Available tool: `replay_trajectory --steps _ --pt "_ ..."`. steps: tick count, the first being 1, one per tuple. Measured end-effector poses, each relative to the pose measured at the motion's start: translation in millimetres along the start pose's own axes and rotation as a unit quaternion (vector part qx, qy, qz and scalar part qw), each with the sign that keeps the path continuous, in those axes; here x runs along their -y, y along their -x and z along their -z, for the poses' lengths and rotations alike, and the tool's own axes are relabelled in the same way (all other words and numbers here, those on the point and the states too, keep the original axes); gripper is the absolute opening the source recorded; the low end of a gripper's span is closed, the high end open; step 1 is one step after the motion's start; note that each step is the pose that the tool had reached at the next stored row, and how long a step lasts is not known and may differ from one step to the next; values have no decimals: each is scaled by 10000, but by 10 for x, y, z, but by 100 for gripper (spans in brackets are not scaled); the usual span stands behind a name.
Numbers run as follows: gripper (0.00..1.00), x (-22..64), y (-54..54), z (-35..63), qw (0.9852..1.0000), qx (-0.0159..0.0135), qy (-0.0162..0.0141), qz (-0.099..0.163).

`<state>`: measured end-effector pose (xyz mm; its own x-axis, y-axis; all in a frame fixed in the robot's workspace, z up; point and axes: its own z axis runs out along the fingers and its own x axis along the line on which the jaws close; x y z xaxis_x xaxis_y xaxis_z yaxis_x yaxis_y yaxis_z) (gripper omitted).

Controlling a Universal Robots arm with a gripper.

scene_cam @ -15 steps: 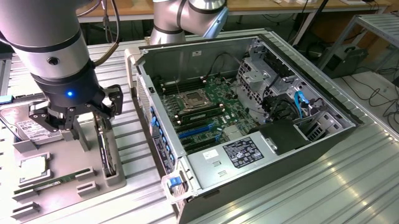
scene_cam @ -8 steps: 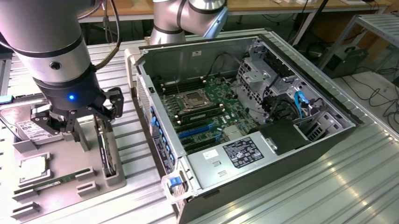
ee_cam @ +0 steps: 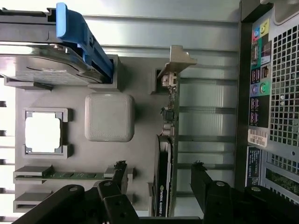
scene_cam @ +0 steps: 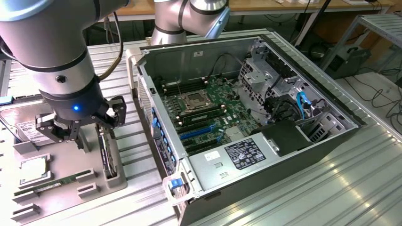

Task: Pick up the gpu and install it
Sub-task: 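Pick up the gpu and move the gpu toward the slot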

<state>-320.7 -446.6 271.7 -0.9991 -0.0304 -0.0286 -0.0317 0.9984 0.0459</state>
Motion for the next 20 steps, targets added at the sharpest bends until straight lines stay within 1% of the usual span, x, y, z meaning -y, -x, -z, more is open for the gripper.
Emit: replay_trajectory --steps 4,11,16,20 --pt "66 18 -2 -71 10000 1 -1 -19" --pt "66 20 1 -100 10000 -2 -1 -19" --pt "66 31 1 -140 10000 -3 -2 -24" --pt "66 45 -1 -191 10000 -2 -2 -42"
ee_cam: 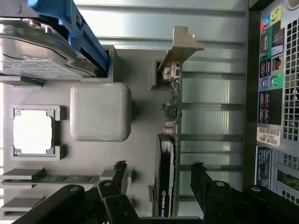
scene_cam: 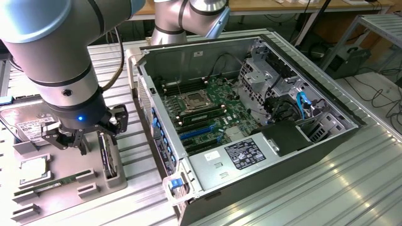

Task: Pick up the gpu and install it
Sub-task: 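Pick up the gpu and move the gpu toward the slot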

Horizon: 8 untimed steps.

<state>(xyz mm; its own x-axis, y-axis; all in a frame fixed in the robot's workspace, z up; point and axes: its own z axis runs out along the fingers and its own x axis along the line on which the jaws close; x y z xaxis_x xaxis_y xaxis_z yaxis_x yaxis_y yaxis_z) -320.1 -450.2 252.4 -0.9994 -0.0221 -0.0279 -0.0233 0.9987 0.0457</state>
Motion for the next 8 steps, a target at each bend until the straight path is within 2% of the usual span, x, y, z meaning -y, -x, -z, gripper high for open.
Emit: replay_trajectory --steps 8 --pt "66 8 16 -106 10000 -1 -2 -51"
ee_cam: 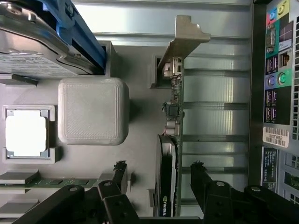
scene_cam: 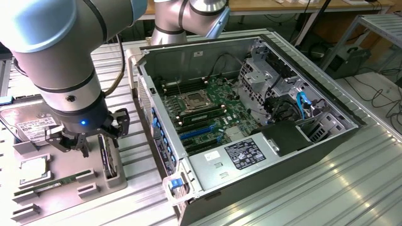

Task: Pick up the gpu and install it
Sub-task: 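Pick up the gpu and move the gpu toward the slot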

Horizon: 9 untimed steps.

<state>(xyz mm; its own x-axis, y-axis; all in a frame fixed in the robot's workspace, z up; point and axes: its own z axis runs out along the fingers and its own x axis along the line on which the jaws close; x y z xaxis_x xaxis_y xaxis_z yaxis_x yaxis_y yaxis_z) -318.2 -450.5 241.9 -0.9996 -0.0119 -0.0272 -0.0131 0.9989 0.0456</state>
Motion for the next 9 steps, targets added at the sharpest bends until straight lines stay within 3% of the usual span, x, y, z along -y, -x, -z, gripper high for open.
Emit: replay_trajectory --steps 9 --pt "66 3 6 -66 9996 14 -8 -287"
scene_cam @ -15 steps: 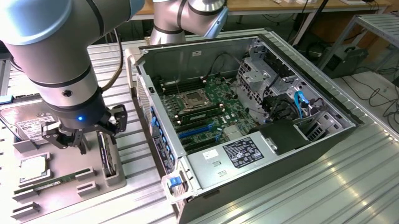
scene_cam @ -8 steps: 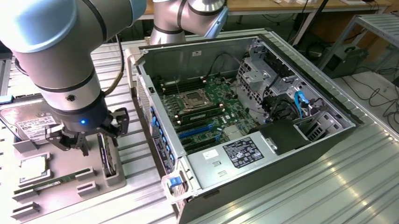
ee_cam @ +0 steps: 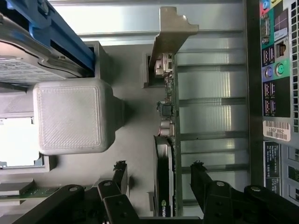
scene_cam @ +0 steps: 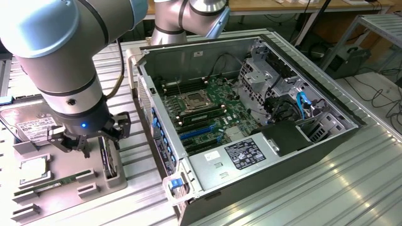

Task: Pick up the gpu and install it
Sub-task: 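Pick up the gpu and move the gpu toward the slot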

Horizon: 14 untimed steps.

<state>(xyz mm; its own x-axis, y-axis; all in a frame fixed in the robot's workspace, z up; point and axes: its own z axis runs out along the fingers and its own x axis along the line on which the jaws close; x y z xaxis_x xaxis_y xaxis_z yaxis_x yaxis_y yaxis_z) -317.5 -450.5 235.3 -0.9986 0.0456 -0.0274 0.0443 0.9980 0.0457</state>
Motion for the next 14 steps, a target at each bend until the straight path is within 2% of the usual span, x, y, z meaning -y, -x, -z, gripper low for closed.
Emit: replay_trajectory --steps 10,14 --pt "66 1 0 -23 10000 2 1 -4" --pt "66 8 -1 -83 10000 1 1 -3"
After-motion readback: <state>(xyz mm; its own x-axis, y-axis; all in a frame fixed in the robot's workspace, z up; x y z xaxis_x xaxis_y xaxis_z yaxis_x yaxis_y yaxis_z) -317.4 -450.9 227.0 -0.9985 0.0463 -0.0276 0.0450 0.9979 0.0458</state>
